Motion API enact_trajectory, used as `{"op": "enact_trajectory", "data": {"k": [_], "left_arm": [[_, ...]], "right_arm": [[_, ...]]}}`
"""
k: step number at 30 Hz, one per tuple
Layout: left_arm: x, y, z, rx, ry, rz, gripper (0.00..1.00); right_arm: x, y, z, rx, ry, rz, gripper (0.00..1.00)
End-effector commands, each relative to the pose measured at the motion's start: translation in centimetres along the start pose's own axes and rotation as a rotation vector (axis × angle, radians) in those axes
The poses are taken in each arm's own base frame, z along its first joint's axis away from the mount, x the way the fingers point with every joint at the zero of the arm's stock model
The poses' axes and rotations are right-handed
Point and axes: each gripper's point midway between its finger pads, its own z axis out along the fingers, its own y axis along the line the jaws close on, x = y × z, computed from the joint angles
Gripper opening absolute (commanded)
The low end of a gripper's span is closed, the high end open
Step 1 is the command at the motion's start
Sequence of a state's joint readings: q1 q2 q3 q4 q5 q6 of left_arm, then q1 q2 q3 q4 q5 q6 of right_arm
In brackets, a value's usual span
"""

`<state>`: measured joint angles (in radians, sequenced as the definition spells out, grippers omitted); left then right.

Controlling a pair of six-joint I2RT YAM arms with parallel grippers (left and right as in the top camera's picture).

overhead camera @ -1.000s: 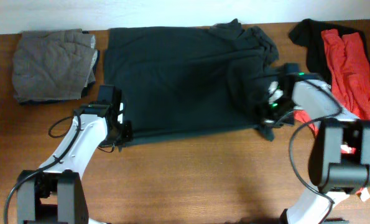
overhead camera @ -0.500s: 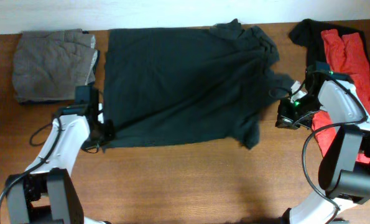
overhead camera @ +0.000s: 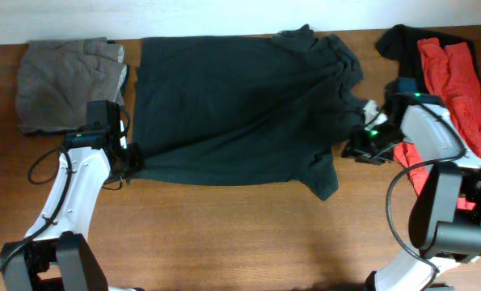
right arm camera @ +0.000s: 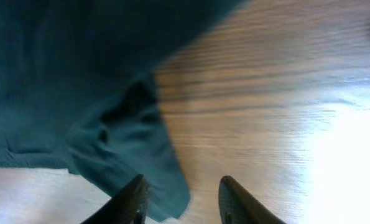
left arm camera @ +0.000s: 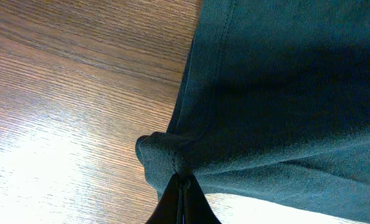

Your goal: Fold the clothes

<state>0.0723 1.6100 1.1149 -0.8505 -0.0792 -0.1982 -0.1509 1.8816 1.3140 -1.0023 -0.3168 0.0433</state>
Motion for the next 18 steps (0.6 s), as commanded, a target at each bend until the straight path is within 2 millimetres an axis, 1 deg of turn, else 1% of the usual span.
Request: {"op": "enact_trajectory", "data": {"k": [1, 7, 10, 11, 13, 14, 15, 17, 18], "left_arm": [[-0.9, 0.2, -1.0, -0.007, -0.04, 0.002, 0.0], [-1.0, 0.2, -1.0, -0.007, -0.043, 0.002, 0.0], [-1.0, 0.2, -1.0, -0.006, -0.043, 0.002, 0.0], [-1.0, 0.2, -1.0, -0.006, -0.043, 0.002, 0.0], [-1.0, 0.2, -1.0, -0.006, -0.043, 0.002, 0.0], [-1.0, 0.2, -1.0, -0.006, -0.043, 0.002, 0.0], [-1.0, 0.2, -1.0, -0.006, -0.043, 0.002, 0.0], [-1.0, 0.2, -1.0, -0.007, -0.043, 0.002, 0.0], [-1.0, 0.2, -1.0, -0.007, -0.043, 0.002, 0.0]], "right_arm": [[0.6, 1.9, 0.9, -0.014, -0.006, -0.059, 0.45], [0.9, 2.9, 3.3, -0.017, -0.03, -0.106, 0.45], [0.9, 2.7, 4.0, 0.001, -0.045, -0.116, 0.45], [0.8, 2.3, 4.2, 0.019, -0.052, -0.111, 0.41], [0.6, 1.3, 4.5, 0.073, -0.067, -0.087, 0.26], [0.6, 0.5, 4.6, 0.113, -0.073, -0.058, 0.07], [0.6, 0.0, 4.6, 0.137, -0.076, -0.041, 0.04], [0.6, -0.8, 4.4, 0.184, -0.082, -0.018, 0.04], [0.5, -0.9, 4.2, 0.19, -0.086, -0.014, 0.04]]}}
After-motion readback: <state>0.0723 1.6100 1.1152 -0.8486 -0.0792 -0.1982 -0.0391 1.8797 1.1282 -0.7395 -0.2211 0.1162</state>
